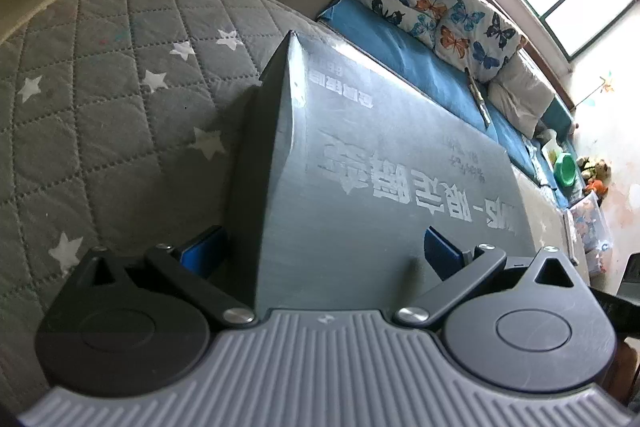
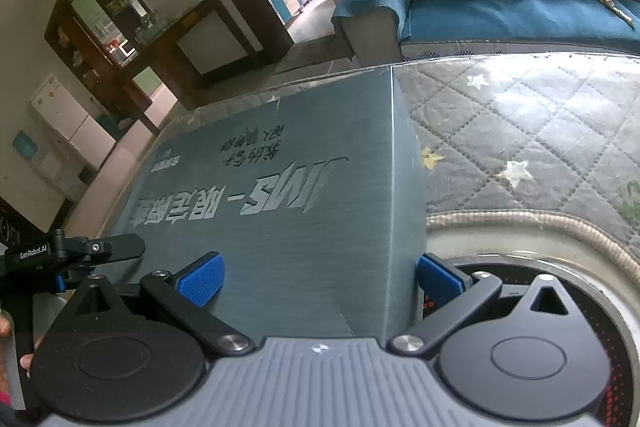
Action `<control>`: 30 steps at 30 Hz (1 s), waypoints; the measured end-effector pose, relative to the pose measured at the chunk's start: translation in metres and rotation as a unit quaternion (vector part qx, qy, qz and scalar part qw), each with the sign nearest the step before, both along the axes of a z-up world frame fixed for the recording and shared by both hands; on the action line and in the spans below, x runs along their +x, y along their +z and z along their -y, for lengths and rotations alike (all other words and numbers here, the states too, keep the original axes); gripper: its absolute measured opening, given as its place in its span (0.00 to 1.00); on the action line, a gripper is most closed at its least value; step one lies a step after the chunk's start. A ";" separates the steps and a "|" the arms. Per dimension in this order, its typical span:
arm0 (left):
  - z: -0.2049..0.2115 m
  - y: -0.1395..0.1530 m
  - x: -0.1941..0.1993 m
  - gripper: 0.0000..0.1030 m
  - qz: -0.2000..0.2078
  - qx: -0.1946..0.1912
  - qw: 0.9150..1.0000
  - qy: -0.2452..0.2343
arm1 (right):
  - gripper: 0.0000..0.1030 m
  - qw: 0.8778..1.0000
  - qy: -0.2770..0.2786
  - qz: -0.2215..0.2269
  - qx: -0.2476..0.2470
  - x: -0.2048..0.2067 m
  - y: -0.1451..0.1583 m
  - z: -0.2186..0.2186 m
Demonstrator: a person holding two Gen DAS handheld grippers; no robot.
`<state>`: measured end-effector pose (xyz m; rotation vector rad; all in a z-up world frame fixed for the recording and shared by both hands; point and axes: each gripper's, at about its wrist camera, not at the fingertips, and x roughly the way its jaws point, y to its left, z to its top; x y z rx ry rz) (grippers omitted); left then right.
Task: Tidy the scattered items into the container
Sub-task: 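Press both open grippers against the edge of the dark grey lid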
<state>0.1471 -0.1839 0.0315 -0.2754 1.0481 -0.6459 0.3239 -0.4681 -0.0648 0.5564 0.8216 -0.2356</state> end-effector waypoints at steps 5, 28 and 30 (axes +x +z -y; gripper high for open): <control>-0.003 0.014 -0.004 1.00 0.012 -0.006 1.000 0.004 | 1.00 1.000 -0.006 0.019 0.004 -0.003 0.012 -0.001; -0.037 0.093 -0.087 1.00 0.071 -0.039 0.997 -0.009 | 1.00 0.996 -0.027 0.082 -0.029 -0.066 0.092 -0.042; -0.042 0.097 -0.101 1.00 0.076 -0.040 0.996 -0.011 | 1.00 0.995 -0.028 0.085 -0.033 -0.075 0.097 -0.051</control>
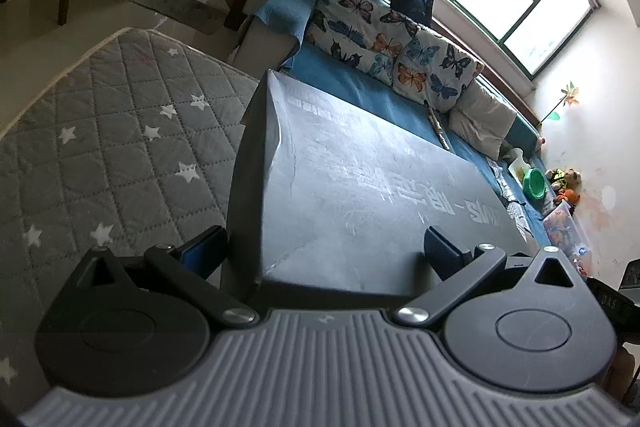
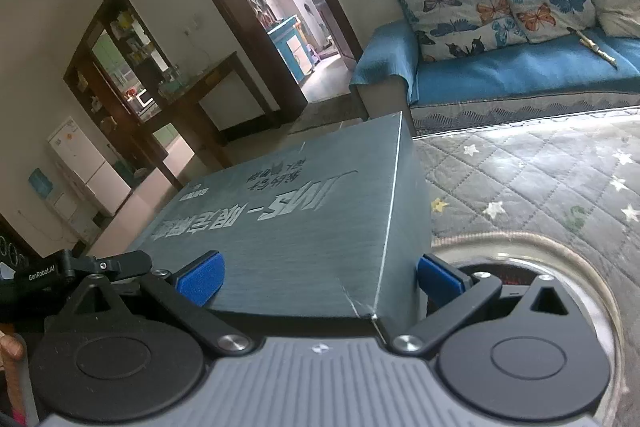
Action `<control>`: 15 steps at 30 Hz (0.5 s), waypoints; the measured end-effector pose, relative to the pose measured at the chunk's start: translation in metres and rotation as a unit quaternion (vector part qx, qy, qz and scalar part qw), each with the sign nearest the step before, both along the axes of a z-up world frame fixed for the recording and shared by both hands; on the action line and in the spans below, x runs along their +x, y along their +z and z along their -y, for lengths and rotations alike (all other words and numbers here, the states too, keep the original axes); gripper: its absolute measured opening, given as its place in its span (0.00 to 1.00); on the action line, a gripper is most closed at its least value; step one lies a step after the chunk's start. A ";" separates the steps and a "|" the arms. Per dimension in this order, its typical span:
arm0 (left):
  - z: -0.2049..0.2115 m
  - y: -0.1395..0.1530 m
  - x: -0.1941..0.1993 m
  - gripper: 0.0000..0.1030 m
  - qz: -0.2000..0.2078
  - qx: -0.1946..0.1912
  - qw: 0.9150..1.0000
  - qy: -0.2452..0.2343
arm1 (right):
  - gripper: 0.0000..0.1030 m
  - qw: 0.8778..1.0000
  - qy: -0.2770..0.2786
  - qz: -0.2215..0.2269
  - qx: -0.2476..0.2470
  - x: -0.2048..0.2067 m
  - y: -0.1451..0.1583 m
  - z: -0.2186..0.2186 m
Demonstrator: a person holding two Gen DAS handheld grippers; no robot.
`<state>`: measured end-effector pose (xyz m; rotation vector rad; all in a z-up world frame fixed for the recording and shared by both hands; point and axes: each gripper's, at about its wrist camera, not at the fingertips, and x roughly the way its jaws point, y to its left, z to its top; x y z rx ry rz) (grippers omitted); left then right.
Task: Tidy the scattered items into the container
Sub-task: 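Press both open grippers against the edge of the dark grey lid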
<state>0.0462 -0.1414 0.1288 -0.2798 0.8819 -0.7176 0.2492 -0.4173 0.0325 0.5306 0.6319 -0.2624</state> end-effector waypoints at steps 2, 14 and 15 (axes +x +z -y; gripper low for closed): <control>-0.006 0.005 -0.013 1.00 0.004 -0.002 1.000 -0.001 | 1.00 1.000 -0.001 0.003 -0.004 -0.010 0.004 -0.008; -0.049 0.016 -0.096 1.00 0.028 -0.006 1.000 -0.002 | 1.00 1.000 -0.016 0.021 -0.005 -0.080 0.013 -0.060; -0.053 0.016 -0.103 1.00 0.030 -0.006 1.000 -0.002 | 1.00 1.000 -0.018 0.023 -0.003 -0.086 0.012 -0.064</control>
